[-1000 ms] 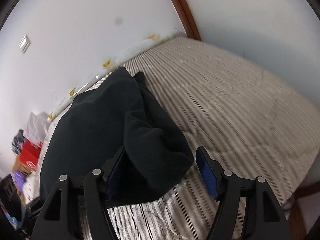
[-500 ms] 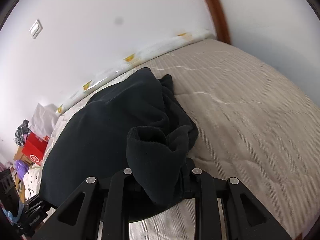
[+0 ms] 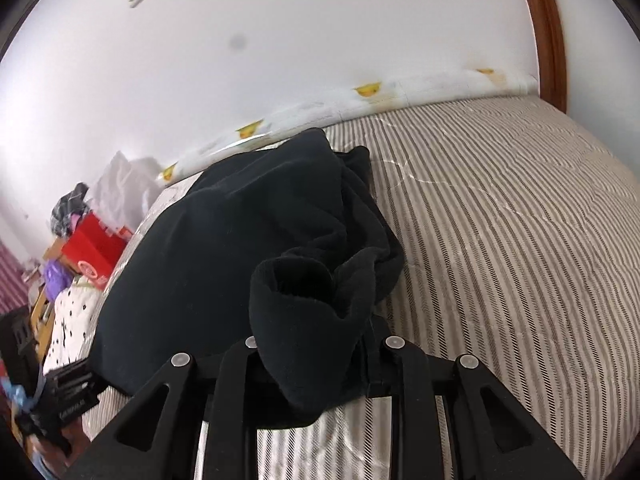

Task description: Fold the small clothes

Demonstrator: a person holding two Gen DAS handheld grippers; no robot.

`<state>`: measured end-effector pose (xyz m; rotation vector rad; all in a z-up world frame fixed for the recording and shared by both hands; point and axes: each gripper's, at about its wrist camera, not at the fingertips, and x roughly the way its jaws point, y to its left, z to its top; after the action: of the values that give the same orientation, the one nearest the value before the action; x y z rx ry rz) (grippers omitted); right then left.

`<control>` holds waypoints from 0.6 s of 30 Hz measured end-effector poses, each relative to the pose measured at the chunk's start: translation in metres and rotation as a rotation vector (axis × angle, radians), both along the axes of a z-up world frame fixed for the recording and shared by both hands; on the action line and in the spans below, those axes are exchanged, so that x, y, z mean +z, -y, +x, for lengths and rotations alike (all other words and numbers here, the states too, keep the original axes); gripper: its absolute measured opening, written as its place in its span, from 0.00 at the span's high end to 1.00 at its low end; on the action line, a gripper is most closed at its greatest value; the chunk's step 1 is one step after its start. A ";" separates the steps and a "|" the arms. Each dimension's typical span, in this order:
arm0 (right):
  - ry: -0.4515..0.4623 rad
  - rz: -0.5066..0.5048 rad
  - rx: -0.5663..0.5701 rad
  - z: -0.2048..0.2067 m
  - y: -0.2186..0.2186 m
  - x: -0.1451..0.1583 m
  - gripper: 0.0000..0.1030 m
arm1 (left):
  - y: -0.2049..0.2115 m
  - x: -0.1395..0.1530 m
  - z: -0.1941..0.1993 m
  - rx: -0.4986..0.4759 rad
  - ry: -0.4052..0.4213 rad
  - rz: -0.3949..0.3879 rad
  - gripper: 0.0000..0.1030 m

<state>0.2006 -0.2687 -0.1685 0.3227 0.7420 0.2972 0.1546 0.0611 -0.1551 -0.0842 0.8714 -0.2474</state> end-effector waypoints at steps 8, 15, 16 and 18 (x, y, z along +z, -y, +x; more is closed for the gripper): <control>-0.001 0.015 -0.024 -0.019 0.029 0.010 0.68 | -0.002 0.003 -0.006 -0.014 -0.027 -0.002 0.84; 0.079 -0.048 -0.031 -0.023 0.022 0.048 0.66 | -0.016 0.022 -0.030 -0.056 -0.015 -0.038 0.79; 0.072 -0.058 -0.027 -0.018 0.017 0.046 0.66 | -0.016 0.024 -0.032 -0.058 -0.009 -0.040 0.78; 0.039 -0.082 -0.017 -0.004 0.008 0.039 0.66 | -0.019 0.031 -0.036 -0.055 0.009 -0.045 0.74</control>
<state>0.1965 -0.2766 -0.1292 0.2449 0.7103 0.2561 0.1191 0.0803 -0.1240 -0.1013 0.8598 -0.3188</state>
